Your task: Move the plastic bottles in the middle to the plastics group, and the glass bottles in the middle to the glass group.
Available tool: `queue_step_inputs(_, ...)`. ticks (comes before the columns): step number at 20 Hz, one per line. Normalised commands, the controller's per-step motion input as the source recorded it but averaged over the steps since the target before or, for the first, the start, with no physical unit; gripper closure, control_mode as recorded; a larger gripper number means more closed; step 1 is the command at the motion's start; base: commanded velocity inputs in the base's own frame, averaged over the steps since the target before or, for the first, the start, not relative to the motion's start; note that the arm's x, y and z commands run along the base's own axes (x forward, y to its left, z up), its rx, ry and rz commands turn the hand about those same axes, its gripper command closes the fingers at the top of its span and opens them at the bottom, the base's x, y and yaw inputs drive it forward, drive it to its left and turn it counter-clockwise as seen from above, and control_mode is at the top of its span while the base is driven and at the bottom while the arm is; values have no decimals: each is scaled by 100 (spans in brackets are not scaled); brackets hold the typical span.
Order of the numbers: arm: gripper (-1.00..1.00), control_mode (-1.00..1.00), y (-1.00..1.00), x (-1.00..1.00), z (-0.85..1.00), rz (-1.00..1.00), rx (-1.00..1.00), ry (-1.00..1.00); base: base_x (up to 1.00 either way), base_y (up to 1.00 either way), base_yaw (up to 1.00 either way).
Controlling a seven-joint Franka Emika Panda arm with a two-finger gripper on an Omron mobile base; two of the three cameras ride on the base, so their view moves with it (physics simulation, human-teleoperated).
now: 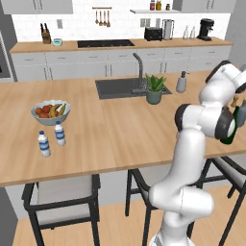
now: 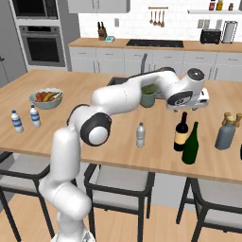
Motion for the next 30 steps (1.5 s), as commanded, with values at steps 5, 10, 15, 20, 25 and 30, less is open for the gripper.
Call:
queue_step_inputs(5, -100, -100, 72, -69, 8, 0, -4, 0, 0, 0, 0)
queue_step_inputs(10, -100, -100, 97, -66, -5, 0, -8, 0, 0, 0, 0)
queue_step_inputs(15, -100, -100, 99, -44, -20, 0, -12, 4, 0, 0, 0)
queue_step_inputs(20, -100, -100, 85, -1, -33, -8, -3, 28, 0, 0, 0)
queue_step_inputs(25, -100, -100, 38, 52, -18, -10, 1, 37, 0, 0, 0)
queue_step_inputs(30, -100, -100, 9, 54, -26, -6, 8, 37, 0, 0, 0)
